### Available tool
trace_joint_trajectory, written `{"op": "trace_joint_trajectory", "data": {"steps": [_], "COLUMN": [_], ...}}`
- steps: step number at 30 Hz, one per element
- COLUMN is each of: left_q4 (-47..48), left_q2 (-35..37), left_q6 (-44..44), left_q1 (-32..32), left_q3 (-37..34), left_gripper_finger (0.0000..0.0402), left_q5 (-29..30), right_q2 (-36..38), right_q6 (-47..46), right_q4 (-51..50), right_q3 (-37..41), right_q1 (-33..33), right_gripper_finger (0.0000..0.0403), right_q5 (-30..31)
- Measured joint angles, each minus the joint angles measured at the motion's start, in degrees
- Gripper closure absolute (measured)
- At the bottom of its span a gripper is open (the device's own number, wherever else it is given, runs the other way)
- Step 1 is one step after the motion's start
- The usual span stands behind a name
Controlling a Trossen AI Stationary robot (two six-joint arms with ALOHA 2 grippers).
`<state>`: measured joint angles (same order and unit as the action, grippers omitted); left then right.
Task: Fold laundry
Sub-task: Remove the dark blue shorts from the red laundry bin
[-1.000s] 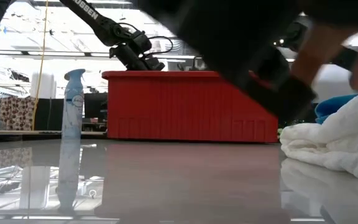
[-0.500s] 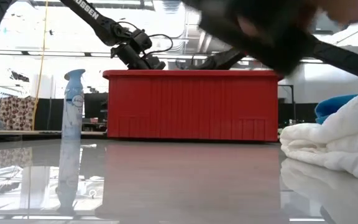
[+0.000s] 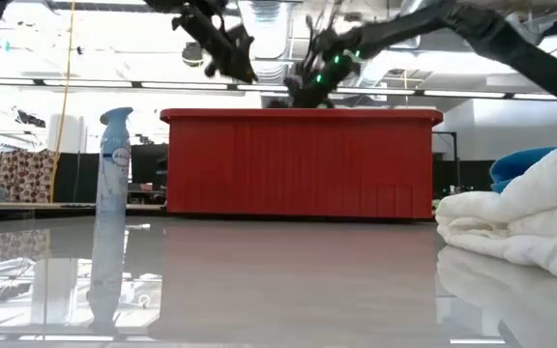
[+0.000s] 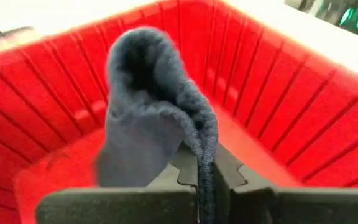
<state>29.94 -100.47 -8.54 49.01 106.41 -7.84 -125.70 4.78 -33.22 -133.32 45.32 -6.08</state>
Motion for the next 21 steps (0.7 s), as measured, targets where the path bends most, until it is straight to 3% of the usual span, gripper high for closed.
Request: {"op": "trace_joint_trajectory", "data": {"steps": [12, 16, 21], "left_q4": [27.86, 28.38, 32.09], "left_q2": [0.7, 8.03, 16.9], "left_q6": [-3.01, -2.29, -0.39], "left_q1": [-0.9, -1.68, -3.8], "left_q3": [28.69, 24.18, 23.52], "left_gripper_finger": [0.0282, 0.0282, 0.0282], "left_q5": [0.47, 0.4, 0.74], "right_q2": [14.03, 18.71, 22.68], "right_q6": [2.63, 1.95, 2.69], "right_q4": [-3.88, -4.07, -4.45], "right_q3": [0.0, 0.0, 0.0], "right_q1": [-10.27, -17.69, -29.12], "right_gripper_finger": [0.0372, 0.0372, 0.0372], "right_q5": [0.69, 6.81, 16.01]}}
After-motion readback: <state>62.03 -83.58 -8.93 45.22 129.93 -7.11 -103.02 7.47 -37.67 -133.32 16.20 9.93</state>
